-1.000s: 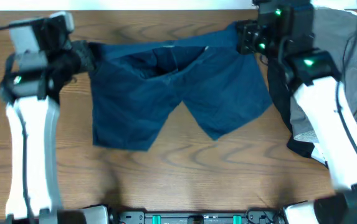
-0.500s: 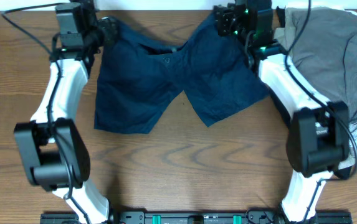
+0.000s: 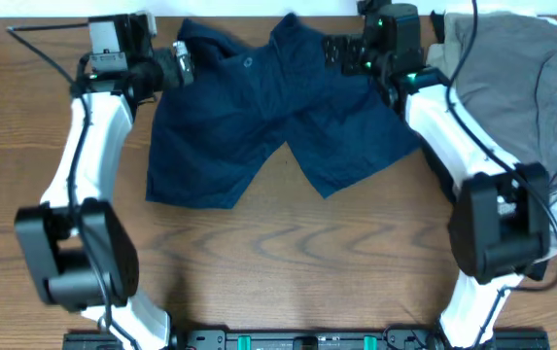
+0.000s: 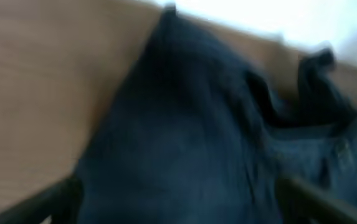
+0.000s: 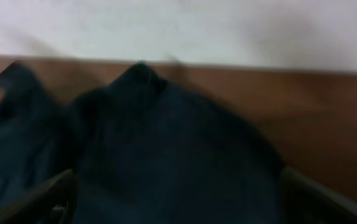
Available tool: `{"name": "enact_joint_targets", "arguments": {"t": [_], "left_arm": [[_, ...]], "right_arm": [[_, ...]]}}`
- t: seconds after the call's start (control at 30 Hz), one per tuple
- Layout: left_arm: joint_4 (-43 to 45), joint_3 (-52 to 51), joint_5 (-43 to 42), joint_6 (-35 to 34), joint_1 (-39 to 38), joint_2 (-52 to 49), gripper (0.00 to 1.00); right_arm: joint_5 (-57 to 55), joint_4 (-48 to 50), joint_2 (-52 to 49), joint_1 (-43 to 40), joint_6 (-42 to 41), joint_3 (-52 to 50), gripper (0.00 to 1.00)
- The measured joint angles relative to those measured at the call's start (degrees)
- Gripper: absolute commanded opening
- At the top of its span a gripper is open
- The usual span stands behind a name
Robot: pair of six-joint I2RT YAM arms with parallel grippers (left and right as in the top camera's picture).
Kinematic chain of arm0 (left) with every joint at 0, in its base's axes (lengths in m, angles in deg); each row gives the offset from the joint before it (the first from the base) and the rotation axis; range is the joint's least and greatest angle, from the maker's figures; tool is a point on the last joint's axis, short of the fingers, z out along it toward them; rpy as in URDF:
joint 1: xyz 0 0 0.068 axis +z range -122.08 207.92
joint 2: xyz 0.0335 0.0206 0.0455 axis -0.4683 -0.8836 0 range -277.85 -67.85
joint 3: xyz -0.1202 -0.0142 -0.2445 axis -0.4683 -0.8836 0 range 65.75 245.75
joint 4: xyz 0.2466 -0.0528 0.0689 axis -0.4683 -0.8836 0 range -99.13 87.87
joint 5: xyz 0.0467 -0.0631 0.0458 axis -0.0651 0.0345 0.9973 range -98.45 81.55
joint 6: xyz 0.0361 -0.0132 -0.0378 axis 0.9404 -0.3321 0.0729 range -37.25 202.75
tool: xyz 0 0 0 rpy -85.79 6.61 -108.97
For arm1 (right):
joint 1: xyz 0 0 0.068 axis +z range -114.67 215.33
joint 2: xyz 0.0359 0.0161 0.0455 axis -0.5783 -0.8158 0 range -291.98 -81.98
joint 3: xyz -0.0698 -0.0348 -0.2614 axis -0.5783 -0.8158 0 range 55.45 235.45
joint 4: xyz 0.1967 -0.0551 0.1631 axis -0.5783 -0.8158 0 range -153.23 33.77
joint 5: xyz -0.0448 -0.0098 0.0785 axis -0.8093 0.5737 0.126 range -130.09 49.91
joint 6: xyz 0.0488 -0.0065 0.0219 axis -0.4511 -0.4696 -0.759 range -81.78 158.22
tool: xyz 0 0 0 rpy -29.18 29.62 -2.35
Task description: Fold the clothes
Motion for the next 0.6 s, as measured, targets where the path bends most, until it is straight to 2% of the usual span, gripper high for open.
{"name": "enact_joint_targets", "arguments": {"t": [0.23, 0.33, 0.43, 0.6], "left_arm": [[-21.2, 1.1, 0.1, 1.6, 0.0, 5.3, 0.98], [-28.1, 0.9, 0.8, 2.3, 0.0, 5.1, 0.98], [-32.2, 0.0, 1.1, 2.9, 0.0, 5.1, 0.98], [-33.5, -4.1, 1.3, 4.0, -0.4, 5.1, 0.98]], "right_arm": [[0.0, -19.8, 7.8, 0.0, 0.9, 0.3, 0.99], [0.2, -28.2, 8.0, 0.0, 1.3, 0.3, 0.93], [1.4, -33.1, 7.8, 0.0, 1.6, -0.8, 0.89], [3.0, -34.1, 7.8, 0.7, 2.3, -3.4, 0.86]]}}
